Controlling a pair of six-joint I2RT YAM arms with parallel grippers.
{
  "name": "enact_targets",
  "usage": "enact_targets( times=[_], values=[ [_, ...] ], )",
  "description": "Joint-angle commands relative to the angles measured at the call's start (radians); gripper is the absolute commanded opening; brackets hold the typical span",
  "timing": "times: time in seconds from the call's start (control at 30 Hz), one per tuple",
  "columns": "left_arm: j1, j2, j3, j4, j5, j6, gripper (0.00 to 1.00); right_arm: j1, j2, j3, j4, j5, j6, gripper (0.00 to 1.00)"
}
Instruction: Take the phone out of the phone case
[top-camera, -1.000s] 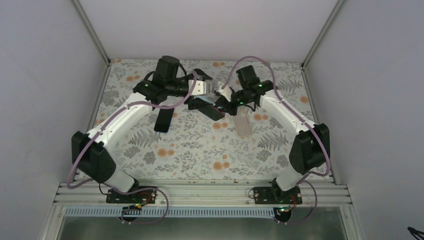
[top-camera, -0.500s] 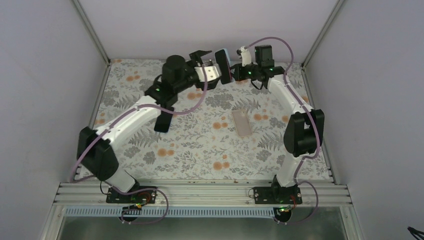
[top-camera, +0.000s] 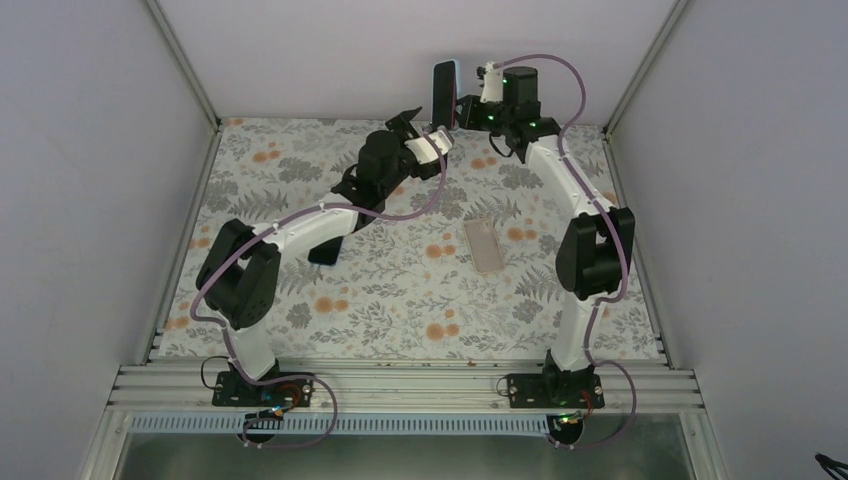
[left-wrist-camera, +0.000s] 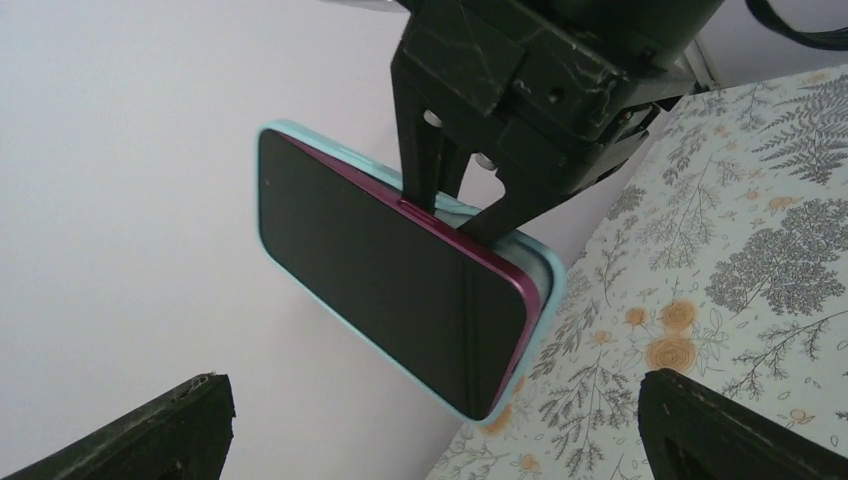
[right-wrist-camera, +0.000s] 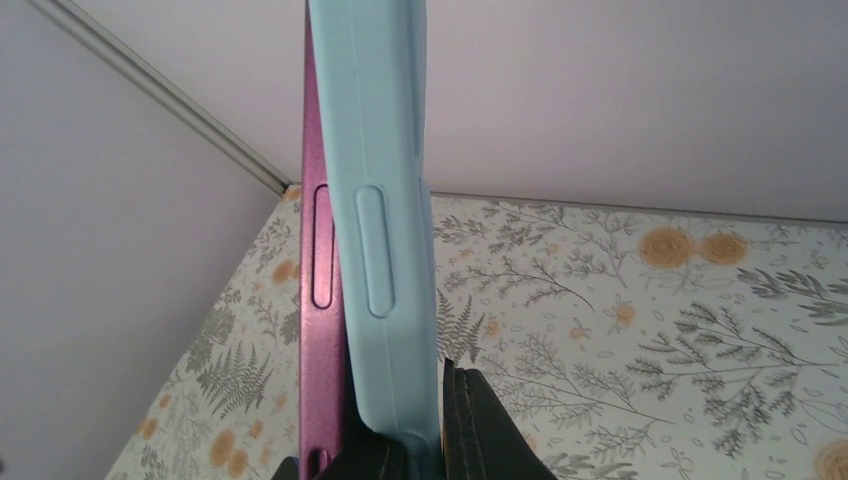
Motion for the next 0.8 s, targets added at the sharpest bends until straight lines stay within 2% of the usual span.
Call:
enact_targets(
  times=[0.0,0.53,0.77],
  values=[
    [-0.004,0.033,0.057,0.058,-0.040,-0.065,1.00,0.016,-0.010,0.033,0.120,-0.013,0.056,0.04],
    [-0.005,0.132,0.159,0.049,-0.119,-0.034,0.99,0.036,-0.048,-0.044,0.188,-0.034,0.066,0.04],
    [-0.005,0.127,0.124,0.083,-0.133,-0.024,0.98,0.039,-0.059,-0.048,0.189,-0.051,0.075,0.04]
  ],
)
